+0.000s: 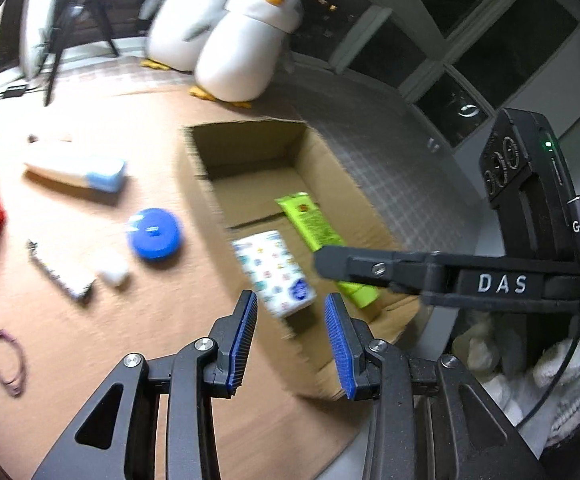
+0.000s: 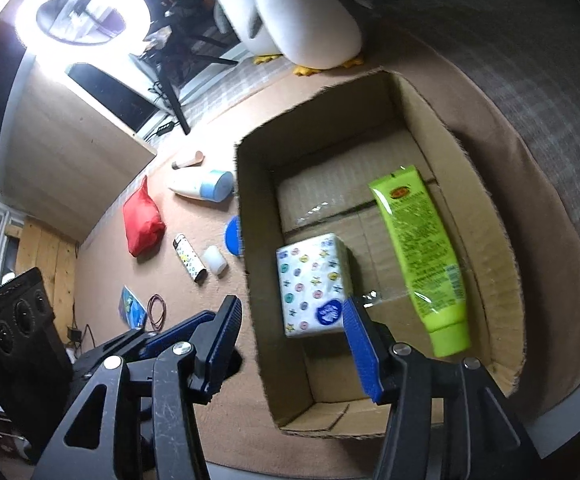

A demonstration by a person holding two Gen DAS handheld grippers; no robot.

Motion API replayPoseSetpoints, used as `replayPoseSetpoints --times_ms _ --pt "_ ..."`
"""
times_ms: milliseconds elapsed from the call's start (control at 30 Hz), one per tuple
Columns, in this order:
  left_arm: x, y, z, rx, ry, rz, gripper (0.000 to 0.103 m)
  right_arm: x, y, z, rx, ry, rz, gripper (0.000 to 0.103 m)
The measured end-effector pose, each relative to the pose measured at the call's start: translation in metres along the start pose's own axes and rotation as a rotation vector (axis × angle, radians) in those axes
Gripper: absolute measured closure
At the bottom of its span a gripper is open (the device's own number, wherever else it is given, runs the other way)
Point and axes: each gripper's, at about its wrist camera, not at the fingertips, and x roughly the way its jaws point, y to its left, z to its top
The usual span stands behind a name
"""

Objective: Organize objects
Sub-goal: 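Move the right gripper to the patterned lighter and grasp it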

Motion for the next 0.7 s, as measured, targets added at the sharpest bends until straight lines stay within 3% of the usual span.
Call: replayPoseSetpoints --times_ms 200,400,700 --pt "-0.049 0.062 -0.028 -0.077 -0.037 0.089 0.064 0.011 0.039 -0.004 -0.112 -0.022 -0.024 0.053" --pt "-0.097 0.129 -0.064 -0.172 -0.057 0.194 0.064 0.034 0.081 -0.008 -0.199 -0.011 0.007 0.053" --pt "-0.128 0.196 -0.096 -0.271 -0.059 0.296 0.065 0.067 0.142 -0.016 -0.353 -0.038 -0.035 0.054"
